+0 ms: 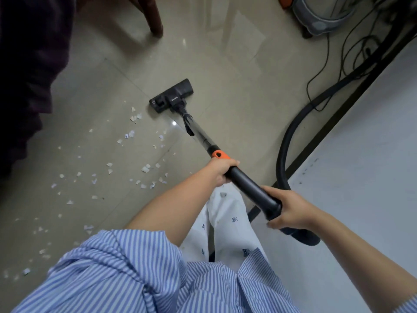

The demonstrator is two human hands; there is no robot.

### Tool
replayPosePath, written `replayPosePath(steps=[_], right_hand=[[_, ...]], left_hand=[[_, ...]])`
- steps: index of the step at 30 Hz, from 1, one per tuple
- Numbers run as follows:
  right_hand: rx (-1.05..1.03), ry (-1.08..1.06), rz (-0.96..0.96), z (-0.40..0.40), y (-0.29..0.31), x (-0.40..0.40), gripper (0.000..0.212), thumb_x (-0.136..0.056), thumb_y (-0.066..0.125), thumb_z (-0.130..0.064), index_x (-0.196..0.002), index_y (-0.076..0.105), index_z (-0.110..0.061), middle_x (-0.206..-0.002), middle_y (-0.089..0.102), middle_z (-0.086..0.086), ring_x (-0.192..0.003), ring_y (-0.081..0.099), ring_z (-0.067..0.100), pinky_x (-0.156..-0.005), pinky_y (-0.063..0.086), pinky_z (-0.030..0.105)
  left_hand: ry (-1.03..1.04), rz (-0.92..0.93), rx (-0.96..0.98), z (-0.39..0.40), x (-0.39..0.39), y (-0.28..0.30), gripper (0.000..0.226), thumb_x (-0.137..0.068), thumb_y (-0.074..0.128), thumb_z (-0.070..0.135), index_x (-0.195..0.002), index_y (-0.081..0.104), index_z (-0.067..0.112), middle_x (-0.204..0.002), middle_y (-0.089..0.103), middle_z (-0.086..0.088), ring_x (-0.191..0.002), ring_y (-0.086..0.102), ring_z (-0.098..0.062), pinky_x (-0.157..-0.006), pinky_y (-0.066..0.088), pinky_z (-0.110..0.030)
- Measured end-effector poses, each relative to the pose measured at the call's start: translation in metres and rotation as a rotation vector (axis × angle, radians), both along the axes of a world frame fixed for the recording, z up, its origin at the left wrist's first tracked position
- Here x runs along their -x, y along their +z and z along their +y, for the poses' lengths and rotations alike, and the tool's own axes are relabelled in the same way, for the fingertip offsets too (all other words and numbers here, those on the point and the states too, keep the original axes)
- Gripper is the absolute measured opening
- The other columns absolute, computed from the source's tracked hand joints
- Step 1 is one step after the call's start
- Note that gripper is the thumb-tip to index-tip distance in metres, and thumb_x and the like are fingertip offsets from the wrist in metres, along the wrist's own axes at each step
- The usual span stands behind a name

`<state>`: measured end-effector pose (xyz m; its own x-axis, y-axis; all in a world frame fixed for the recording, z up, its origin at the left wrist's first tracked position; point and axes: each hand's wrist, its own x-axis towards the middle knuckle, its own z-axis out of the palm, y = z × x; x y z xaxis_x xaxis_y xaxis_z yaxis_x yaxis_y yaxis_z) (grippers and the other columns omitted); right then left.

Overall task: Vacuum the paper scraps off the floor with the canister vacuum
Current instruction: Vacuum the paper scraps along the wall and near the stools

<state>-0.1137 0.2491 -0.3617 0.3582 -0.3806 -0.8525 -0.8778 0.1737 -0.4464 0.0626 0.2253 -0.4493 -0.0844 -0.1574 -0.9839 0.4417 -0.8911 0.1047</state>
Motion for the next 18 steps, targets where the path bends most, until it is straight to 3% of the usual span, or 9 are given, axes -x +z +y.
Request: replayPosePath(steps=[2, 7, 9, 15, 18], right_hand=[[0.000, -0.011, 0.083, -0.001, -0.004, 0.010, 0.059, -0.061, 0.071, -0.011, -0.107, 0.049, -0.041, -0.080, 0.062, -0.004, -0.064, 0.061, 0.008, -0.059, 0.054, 0.027], [0.168, 0.088, 0.411, 0.006, -0.016, 0.007, 0.028, -0.070, 0.066, -0.023, -0.091, 0.047, -0.026, -0.072, 0.047, -0.009, -0.070, 0.049, 0.015, -0.049, 0.031, 0.021], [0.182, 0.069, 0.415, 0.007, -0.022, 0.008, 0.027, -0.072, 0.065, -0.025, -0.095, 0.051, -0.024, -0.078, 0.050, -0.006, -0.073, 0.048, 0.016, -0.053, 0.032, 0.023], [0.213, 0.075, 0.317, -0.020, -0.051, -0.003, 0.030, -0.071, 0.065, -0.026, -0.098, 0.053, -0.020, -0.084, 0.054, -0.004, -0.075, 0.053, 0.018, -0.061, 0.040, 0.026], [0.250, 0.079, 0.251, -0.046, -0.066, -0.016, 0.035, -0.072, 0.064, -0.027, -0.105, 0.053, -0.019, -0.083, 0.051, -0.003, -0.076, 0.054, 0.020, -0.065, 0.043, 0.029]], left_hand=[[-0.006, 0.015, -0.010, -0.006, 0.013, -0.004, 0.024, -0.089, 0.056, -0.004, -0.079, 0.039, 0.010, -0.077, 0.049, -0.008, -0.066, 0.049, -0.017, -0.088, 0.046, -0.037], [-0.037, 0.001, -0.013, -0.012, 0.034, -0.017, 0.031, -0.087, 0.058, -0.005, -0.077, 0.035, 0.013, -0.079, 0.048, -0.007, -0.068, 0.050, -0.017, -0.091, 0.046, -0.041], [-0.069, -0.043, -0.003, -0.009, 0.036, -0.021, 0.031, -0.086, 0.060, -0.003, -0.076, 0.036, 0.014, -0.079, 0.049, -0.006, -0.069, 0.051, -0.015, -0.087, 0.047, -0.038], [-0.026, -0.241, -0.003, -0.036, 0.024, -0.030, 0.030, -0.086, 0.060, -0.003, -0.075, 0.038, 0.013, -0.075, 0.049, -0.005, -0.063, 0.049, -0.014, -0.058, 0.046, -0.027], [0.031, -0.330, -0.005, -0.061, 0.012, -0.039, 0.025, -0.085, 0.060, -0.003, -0.077, 0.041, 0.012, -0.075, 0.049, -0.006, -0.063, 0.049, -0.015, -0.057, 0.045, -0.027]])
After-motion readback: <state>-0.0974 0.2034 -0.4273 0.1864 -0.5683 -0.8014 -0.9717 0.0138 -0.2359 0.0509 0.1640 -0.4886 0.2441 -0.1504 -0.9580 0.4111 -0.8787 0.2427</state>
